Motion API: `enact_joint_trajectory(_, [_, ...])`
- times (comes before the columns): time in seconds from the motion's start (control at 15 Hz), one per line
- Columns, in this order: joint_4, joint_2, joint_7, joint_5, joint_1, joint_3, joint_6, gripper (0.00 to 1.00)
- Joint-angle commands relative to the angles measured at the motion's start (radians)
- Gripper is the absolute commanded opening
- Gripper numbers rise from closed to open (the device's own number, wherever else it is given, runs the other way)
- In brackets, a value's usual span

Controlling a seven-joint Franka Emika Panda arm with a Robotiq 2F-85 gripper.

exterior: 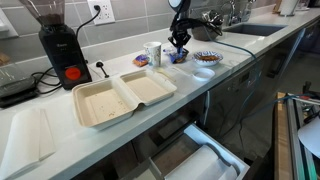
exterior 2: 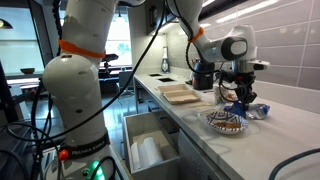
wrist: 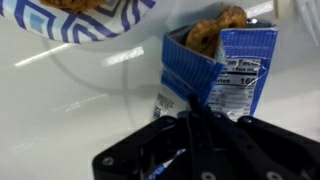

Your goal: Pour some of the contents of the blue packet into the foam pack

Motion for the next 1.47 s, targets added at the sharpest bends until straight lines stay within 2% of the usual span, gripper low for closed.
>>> enact_joint_trajectory(0.0, [0.001, -0.009, -0.001, 0.024, 0.008, -0.014, -0.028, 0.00])
enact_joint_trajectory(0.53, [-0.050, -0.102, 0.020, 0.001, 0.015, -0.038, -0.049, 0.00])
enact_joint_trajectory(1.4, [-0.083, -0.228, -0.018, 0.012, 0.007, -0.020, -0.142, 0.00])
